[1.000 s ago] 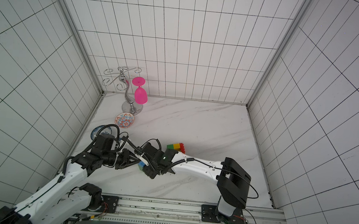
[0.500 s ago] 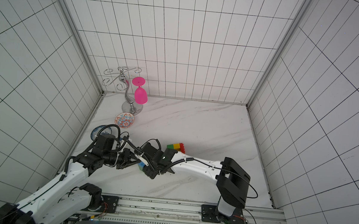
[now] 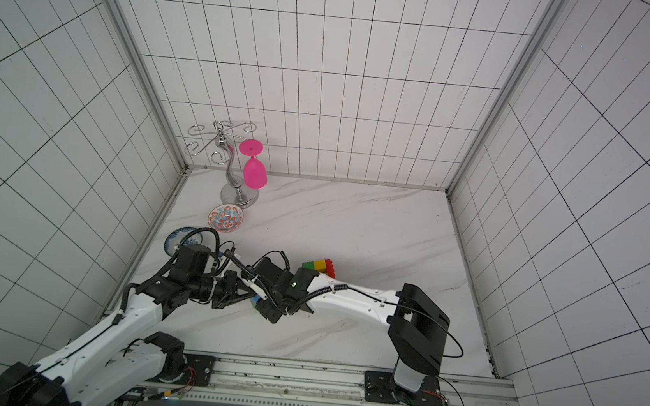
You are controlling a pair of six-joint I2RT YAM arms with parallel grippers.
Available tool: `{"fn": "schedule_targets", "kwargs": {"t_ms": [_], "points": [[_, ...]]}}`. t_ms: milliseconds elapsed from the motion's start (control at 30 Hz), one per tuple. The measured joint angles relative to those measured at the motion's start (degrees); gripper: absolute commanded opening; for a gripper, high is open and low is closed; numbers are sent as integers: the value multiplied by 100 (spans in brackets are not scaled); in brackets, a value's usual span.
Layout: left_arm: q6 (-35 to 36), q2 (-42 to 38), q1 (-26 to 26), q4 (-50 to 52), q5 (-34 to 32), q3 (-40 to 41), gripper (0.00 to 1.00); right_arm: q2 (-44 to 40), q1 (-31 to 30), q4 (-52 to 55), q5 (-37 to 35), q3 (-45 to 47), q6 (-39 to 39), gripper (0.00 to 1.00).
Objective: Assemble the letter r with lego
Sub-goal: Assemble the lego brick with the lego brick.
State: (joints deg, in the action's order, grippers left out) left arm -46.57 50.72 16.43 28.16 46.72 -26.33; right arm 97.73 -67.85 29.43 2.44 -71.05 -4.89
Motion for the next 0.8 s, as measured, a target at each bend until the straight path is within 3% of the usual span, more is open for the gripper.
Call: {"fn": "schedule_targets", "kwargs": {"t_ms": [800], "points": [[-109, -50, 0, -13, 2, -4, 7, -173, 37, -11, -42, 144, -22, 0]]}}
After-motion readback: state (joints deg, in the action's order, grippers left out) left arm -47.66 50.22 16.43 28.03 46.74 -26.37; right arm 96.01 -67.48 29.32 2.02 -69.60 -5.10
